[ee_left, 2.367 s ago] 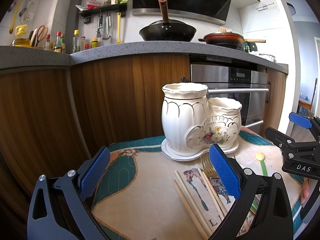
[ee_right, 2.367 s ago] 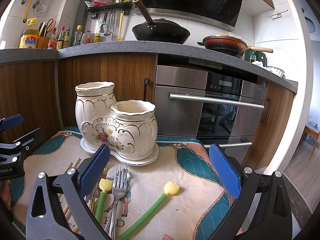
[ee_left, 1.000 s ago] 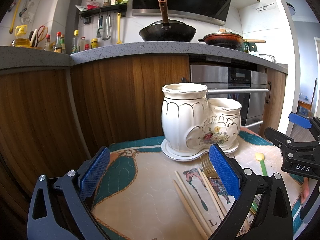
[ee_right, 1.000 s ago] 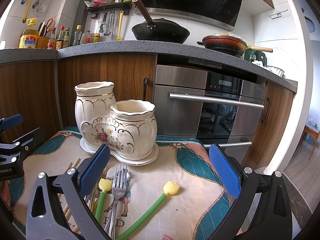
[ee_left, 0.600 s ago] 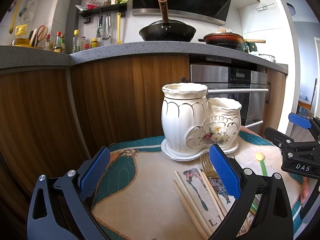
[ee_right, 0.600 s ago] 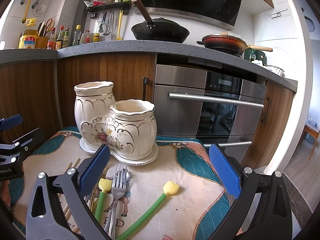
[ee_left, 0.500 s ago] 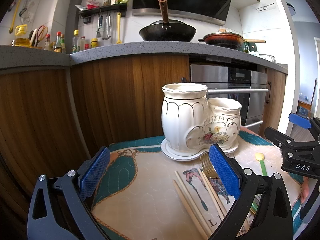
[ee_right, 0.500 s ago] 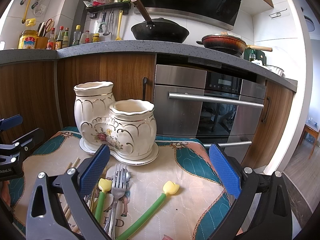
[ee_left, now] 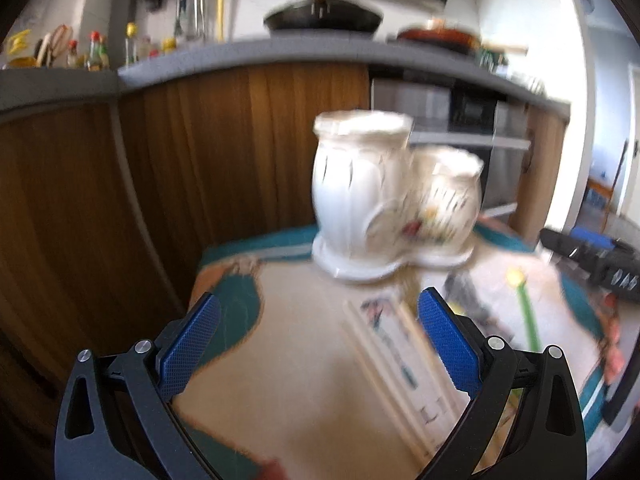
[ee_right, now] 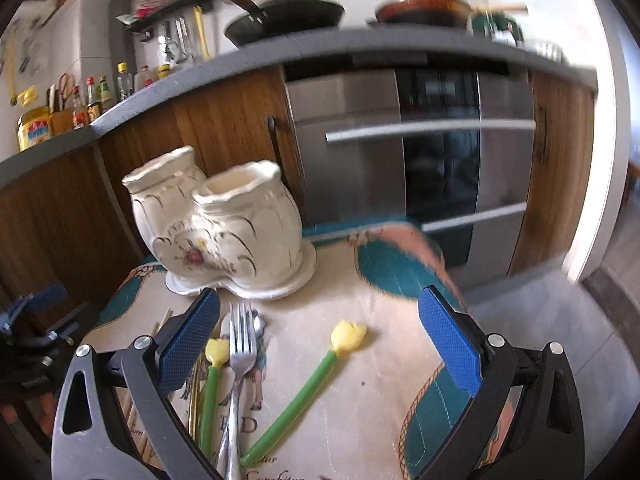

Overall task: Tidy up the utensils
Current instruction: 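Grasp a wooden chopstick with the left tool while the right tool grasps a green tulip-handled utensil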

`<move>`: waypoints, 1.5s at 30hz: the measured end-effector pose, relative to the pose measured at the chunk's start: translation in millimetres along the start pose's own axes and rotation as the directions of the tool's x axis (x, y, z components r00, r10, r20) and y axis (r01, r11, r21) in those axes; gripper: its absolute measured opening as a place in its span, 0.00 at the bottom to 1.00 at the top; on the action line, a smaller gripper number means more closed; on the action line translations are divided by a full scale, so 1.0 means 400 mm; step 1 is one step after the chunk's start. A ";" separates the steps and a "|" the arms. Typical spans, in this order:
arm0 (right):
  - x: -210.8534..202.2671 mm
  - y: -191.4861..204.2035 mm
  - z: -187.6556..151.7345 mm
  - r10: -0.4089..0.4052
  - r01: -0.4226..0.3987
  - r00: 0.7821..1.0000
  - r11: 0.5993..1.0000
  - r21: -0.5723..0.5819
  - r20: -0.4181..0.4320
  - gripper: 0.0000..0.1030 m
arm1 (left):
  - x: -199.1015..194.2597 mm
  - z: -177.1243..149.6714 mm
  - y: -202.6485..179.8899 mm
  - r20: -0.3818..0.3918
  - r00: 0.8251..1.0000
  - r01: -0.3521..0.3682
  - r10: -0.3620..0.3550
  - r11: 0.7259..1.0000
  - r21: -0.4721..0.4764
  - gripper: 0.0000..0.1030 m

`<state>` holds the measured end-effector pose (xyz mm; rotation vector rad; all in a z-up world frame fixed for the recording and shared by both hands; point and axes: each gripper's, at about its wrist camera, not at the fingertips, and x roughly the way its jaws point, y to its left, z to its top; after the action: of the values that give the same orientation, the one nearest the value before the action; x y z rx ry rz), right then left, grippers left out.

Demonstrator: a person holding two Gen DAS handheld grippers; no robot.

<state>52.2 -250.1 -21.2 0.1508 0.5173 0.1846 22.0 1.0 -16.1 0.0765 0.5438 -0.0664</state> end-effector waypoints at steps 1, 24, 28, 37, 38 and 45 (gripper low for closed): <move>0.006 -0.004 -0.002 -0.009 0.009 1.000 1.000 0.005 -0.013 0.95 | 0.009 -0.004 0.002 -0.030 1.000 0.007 -0.007 1.000 -0.003 0.95; 0.019 -0.043 -0.004 -0.024 0.025 0.997 1.000 0.012 -0.078 0.95 | 0.089 -0.069 -0.059 -0.414 0.910 0.023 -0.004 0.999 0.041 0.50; 0.011 -0.055 -0.004 -0.007 0.011 0.994 0.999 0.034 -0.110 0.95 | 0.108 -0.054 -0.037 -0.464 0.885 0.040 -0.036 0.999 -0.001 0.41; 0.043 -0.032 -0.042 -0.013 0.003 0.953 0.999 -0.035 -0.303 0.67 | 0.118 -0.052 -0.034 -0.422 0.906 0.054 -0.024 0.997 0.061 0.11; 0.049 -0.027 -0.045 -0.004 -0.006 0.947 1.000 -0.030 -0.320 0.63 | 0.116 -0.053 -0.032 -0.416 0.909 0.059 -0.026 0.996 0.068 0.08; 0.095 0.021 -0.061 -0.018 -0.008 0.913 0.998 -0.062 -0.408 0.38 | 0.115 -0.061 -0.018 -0.392 0.918 0.093 -0.064 0.994 0.055 0.06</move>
<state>71.1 -231.6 -58.7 0.0481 0.9293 0.2285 48.3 -5.9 -61.2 0.1410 0.9453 -0.1514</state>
